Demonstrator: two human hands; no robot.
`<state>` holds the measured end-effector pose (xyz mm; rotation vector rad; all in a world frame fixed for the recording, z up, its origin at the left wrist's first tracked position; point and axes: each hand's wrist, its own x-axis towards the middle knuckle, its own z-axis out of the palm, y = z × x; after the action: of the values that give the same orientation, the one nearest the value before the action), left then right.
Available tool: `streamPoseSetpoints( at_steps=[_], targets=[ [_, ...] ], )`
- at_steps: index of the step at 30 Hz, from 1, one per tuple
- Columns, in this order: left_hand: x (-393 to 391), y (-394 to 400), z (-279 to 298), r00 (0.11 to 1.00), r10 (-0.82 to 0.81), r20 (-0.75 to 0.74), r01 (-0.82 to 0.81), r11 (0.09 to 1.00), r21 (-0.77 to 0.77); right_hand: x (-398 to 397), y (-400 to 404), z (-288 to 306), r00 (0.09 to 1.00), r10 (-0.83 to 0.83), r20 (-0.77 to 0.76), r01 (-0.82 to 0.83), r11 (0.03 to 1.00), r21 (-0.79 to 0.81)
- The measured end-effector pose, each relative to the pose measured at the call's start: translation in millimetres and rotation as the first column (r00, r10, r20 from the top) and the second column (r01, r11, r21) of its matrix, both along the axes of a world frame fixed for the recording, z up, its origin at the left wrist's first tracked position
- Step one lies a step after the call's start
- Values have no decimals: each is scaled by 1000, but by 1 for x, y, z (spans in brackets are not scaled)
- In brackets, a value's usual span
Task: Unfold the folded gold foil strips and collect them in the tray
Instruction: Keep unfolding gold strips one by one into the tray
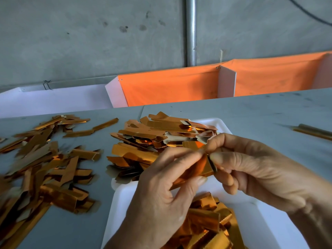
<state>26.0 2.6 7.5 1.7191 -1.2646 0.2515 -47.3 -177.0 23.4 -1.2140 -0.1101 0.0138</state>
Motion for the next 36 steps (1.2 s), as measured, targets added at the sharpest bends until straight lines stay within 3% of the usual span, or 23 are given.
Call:
streamPoseSetpoints(
  at_steps=[7,14,20,27,36],
  targets=[
    [-1,-1,-1,1000,8,13,-9,999,36,2,4,-2,994,-108,-8,106,983,-152],
    [-1,0,-1,1000,24,-4,-24,999,35,0,0,-1,996,-85,-2,84,987,-133],
    [-3,2,-1,994,21,-105,-22,1000,-9,-1,4,2,990,-139,3,137,975,-176],
    [0,2,-1,993,94,71,-97,994,47,3,14,-4,938,-314,148,347,830,-438],
    [0,4,2,1000,1,22,-1,1000,11,1,4,-2,992,-118,47,123,984,-131]
  ],
)
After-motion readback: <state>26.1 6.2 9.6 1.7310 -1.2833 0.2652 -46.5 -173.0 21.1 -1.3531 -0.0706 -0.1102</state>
